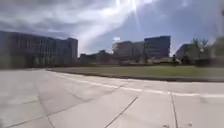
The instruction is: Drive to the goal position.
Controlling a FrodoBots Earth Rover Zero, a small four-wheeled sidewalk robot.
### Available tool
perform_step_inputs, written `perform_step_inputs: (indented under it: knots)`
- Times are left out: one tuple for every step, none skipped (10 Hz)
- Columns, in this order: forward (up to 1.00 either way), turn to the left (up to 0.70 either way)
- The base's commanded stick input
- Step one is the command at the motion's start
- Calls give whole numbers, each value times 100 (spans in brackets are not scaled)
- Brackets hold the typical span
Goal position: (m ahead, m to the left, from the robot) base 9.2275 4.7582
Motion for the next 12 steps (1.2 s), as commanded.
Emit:
perform_step_inputs:
  knots:
    - [70,35]
    - [70,8]
    - [70,0]
    - [70,0]
    - [70,0]
    - [70,0]
    - [70,0]
    - [70,0]
    - [70,0]
    - [70,0]
    - [70,0]
    - [70,0]
